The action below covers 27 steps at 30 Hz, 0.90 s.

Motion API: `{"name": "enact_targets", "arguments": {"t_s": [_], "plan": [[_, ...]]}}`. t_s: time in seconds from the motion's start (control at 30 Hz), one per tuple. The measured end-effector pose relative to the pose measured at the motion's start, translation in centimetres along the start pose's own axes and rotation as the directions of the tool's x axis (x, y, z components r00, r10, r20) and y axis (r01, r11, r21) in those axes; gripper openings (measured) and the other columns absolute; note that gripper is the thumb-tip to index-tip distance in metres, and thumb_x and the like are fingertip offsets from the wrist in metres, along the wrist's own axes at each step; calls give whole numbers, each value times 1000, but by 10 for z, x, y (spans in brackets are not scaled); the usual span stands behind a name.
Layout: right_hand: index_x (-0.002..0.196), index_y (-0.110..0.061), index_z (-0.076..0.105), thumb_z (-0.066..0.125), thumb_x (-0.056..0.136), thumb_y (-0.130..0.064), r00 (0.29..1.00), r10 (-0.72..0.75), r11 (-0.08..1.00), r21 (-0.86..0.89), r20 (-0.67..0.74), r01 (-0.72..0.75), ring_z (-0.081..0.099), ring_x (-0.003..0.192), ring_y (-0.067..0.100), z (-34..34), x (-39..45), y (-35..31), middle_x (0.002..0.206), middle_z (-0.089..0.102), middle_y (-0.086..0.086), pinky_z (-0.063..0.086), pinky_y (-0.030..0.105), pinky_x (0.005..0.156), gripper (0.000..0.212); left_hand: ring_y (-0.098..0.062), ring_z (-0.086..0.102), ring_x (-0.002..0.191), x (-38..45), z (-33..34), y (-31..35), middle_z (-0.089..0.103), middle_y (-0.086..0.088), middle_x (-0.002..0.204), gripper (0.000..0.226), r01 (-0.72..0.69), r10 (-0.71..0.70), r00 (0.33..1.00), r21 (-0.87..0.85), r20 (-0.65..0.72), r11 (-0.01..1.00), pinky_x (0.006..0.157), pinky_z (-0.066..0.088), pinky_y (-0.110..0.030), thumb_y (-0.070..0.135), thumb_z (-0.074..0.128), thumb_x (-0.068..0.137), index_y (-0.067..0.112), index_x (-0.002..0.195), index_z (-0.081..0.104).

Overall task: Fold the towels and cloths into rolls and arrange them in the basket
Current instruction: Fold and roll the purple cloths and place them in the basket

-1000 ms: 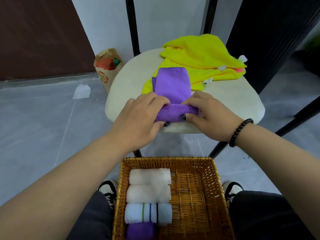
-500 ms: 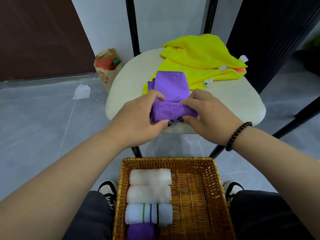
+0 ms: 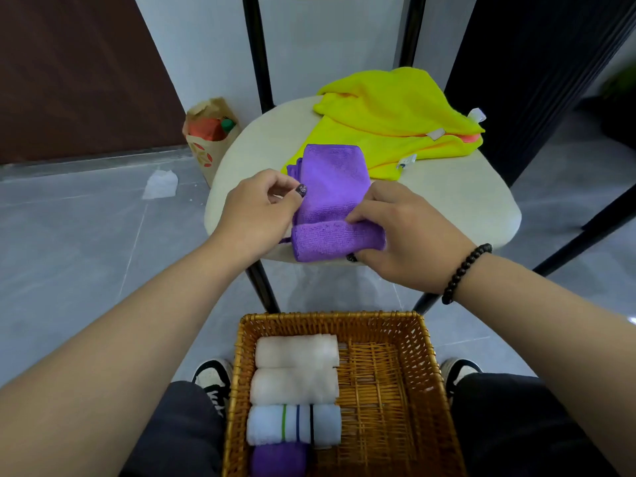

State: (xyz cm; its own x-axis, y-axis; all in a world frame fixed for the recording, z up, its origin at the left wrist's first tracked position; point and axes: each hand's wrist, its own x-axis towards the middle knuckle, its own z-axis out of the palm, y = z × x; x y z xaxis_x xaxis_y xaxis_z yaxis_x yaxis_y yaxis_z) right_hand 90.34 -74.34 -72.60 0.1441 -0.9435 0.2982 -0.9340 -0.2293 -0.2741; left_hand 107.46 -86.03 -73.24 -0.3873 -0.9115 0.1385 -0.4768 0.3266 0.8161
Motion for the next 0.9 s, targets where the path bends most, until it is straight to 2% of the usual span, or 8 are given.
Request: {"name": "enact_targets", "arguments": {"t_s": [0.1,0.3,0.4,0.5,0.6,0.73,0.83,0.9], "plan": [[91,-11,65,75,65,-25,999,-42,998,-48,5,42,55,83,32,6,-4,-5,89,58,9,49,45,67,31,-8,60,74,14,7,6,65,13,78,8,36,-36,999,-67,-9,997,85,49,-32,22,67,86,26,91,62],[82,-12,62,78,63,-28,998,-57,988,-143,-22,53,56,76,29,14,-14,-16,82,57,6,46,37,60,29,-25,63,89,31,24,14,63,1,81,30,100,-107,993,-123,-53,987,82,50,-42,23,71,85,19,102,45],[80,-12,62,78,63,-27,998,-52,989,-140,-38,47,55,76,28,14,-16,-15,80,57,6,44,35,60,27,-25,57,84,32,27,10,51,8,77,24,92,-99,986,-52,-135,994,73,42,-31,17,63,90,17,100,42],[80,-12,63,79,64,-26,998,-43,992,-120,-38,38,55,76,28,15,-17,-15,81,57,6,45,35,61,27,-19,52,75,25,26,8,53,6,78,16,-79,96,983,108,-158,991,65,30,-22,10,59,91,15,96,45],[80,-11,63,79,62,-26,999,-37,993,-116,-39,32,55,76,29,15,-16,-14,81,58,6,46,36,61,28,-24,56,90,23,27,6,59,-4,98,10,-291,318,947,315,-37,903,79,37,-26,8,57,89,14,97,57],[81,-13,64,80,60,-26,998,-48,993,-109,-38,44,56,76,29,16,-17,-12,80,58,6,47,36,60,30,-23,54,110,26,21,6,52,-5,121,29,-376,393,918,430,54,821,96,44,-39,37,60,88,20,111,68],[83,-14,66,80,62,-27,998,-61,991,-118,-15,59,55,78,27,17,-20,-11,82,59,5,46,35,60,28,-30,44,131,26,20,3,43,-11,146,49,-606,540,791,495,288,622,105,38,-50,48,46,91,20,127,63],[84,-15,67,80,63,-28,998,-61,990,-127,-6,60,56,79,26,17,-22,-10,83,59,3,45,35,61,28,-25,29,144,24,22,-2,32,-6,155,58,-669,488,742,460,460,583,113,26,-51,50,30,94,22,140,50]]}}
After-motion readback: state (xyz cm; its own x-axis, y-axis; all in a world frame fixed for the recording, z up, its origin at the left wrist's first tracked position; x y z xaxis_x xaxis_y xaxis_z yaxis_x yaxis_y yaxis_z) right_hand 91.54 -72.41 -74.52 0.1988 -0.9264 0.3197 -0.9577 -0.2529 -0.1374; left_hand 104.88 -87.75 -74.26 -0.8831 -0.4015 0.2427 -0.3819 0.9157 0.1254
